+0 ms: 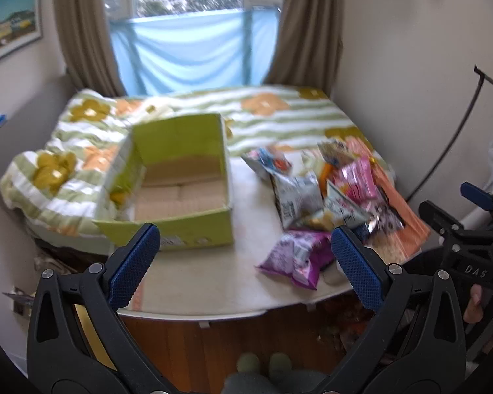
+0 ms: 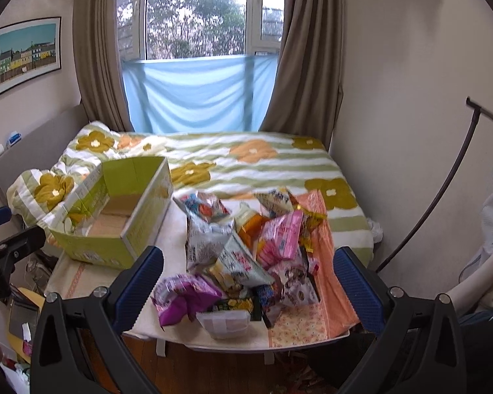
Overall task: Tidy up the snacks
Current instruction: 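Grasp the purple biscuit pack with the left tool while the right tool grasps the white pack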
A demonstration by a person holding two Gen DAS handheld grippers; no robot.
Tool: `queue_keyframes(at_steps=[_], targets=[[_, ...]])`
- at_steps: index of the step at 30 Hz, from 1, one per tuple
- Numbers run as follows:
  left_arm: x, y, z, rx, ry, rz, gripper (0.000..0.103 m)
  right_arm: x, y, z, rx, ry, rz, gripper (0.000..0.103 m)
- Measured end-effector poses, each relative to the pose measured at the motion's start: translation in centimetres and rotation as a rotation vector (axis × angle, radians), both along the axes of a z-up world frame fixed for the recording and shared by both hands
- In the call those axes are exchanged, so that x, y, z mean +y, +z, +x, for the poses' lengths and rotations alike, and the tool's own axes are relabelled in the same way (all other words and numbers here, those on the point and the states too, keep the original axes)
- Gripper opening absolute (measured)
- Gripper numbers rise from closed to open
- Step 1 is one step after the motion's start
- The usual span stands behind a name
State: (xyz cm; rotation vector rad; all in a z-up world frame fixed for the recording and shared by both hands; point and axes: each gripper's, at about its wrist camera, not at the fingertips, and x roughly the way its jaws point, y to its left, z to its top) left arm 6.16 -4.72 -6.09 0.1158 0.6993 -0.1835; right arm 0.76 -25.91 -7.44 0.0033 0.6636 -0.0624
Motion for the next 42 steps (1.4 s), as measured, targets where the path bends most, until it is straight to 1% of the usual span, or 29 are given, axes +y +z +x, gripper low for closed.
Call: queue_keyframes(at_steps=[2,5,8,10,15,18,22,25,30,32,36,39,40,42], targets=[[-0.6,-1.8,1.6,0.054,-0.044,-0.010,0.103,0.0,-2.1,0.3,0.039,0.001,0.001,0.103],[-1.7,-4.9,4.0,0.138,-0.118,-0.003,0.103,0.0,-5.1,1.0,0.093,0.006,-0.014,0.103],[-2.9,-8.2,6.4,0.250,-0.195,-0.008,0.103,0.2,-7.7,1.5,0.147,-0.001,-0.023,0.103],[-3.8,-10.2,7.9,0.313,-0.252,-0.017,0.103,0.4,-9.1,1.8,0.174,-0.009,-0.008,0.103],[-6.5,-14.6,10.4,0.394,-0.379,0.008,0.103,1.4,-12.7,2.9,0.233,-0.007,0.010,0.103],[-7.6,-16.8,11.3,0.470,-0.453,-0.004,0.103,1.9,-14.7,3.4,0.261,0.000,0.009,0.103],[-8.4,-19.2,12.6,0.565,-0.508,-0.035,0.103,2.4,-16.6,4.3,0.301,-0.010,0.008,0.103],[-8.6,-20.4,13.3,0.600,-0.530,-0.047,0.102,2.4,-17.5,5.0,0.315,-0.020,0.003,0.103],[-9.3,-22.3,14.5,0.698,-0.591,-0.128,0.102,2.1,-17.8,5.7,0.323,0.002,0.003,0.096],[-9.4,-22.9,14.7,0.726,-0.608,-0.147,0.100,2.1,-18.3,6.0,0.334,0.016,0.000,0.088],[-9.9,-23.6,15.2,0.779,-0.639,-0.212,0.084,2.2,-19.2,6.7,0.357,0.040,0.001,0.076],[-10.3,-23.5,14.9,0.763,-0.651,-0.200,0.079,2.3,-19.2,6.8,0.360,0.041,0.006,0.072],[-10.4,-23.0,14.6,0.758,-0.652,-0.198,0.077,2.3,-19.3,6.8,0.359,0.040,0.009,0.069],[-10.5,-23.1,14.7,0.750,-0.642,-0.189,0.074,2.3,-19.2,6.7,0.355,0.039,0.019,0.065]])
